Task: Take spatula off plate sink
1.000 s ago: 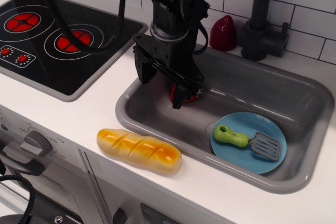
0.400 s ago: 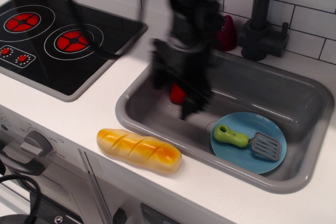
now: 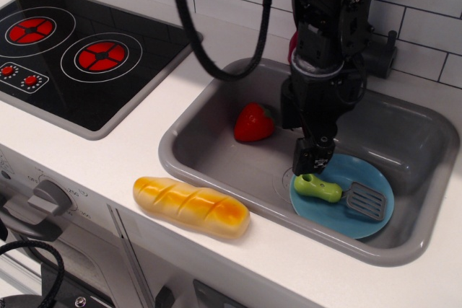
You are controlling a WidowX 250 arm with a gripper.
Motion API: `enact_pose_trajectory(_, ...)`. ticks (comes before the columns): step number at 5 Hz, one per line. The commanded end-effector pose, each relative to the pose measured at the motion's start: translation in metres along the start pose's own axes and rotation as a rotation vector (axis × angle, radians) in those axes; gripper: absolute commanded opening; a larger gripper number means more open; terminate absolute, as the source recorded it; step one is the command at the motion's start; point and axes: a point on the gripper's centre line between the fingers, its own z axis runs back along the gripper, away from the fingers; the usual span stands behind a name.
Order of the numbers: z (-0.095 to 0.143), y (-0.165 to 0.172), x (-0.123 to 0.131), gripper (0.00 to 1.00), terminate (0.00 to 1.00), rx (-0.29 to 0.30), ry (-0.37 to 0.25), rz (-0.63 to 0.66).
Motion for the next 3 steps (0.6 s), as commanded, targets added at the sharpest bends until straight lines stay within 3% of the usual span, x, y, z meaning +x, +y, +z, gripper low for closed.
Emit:
enact_pose_trajectory(1, -0.0045, -0.0226, 0.0195, 1.00, 0.00, -0.001, -0.096, -0.259)
enact_pose_trajectory(2, -0.0056, -0.0212, 0.0186, 1.00, 0.00, -0.072, -0.082, -0.282)
enact_pose_trajectory(3, -0.0123, -0.0209, 0.0187, 1.00, 0.00, -0.046, -0.061, -0.278)
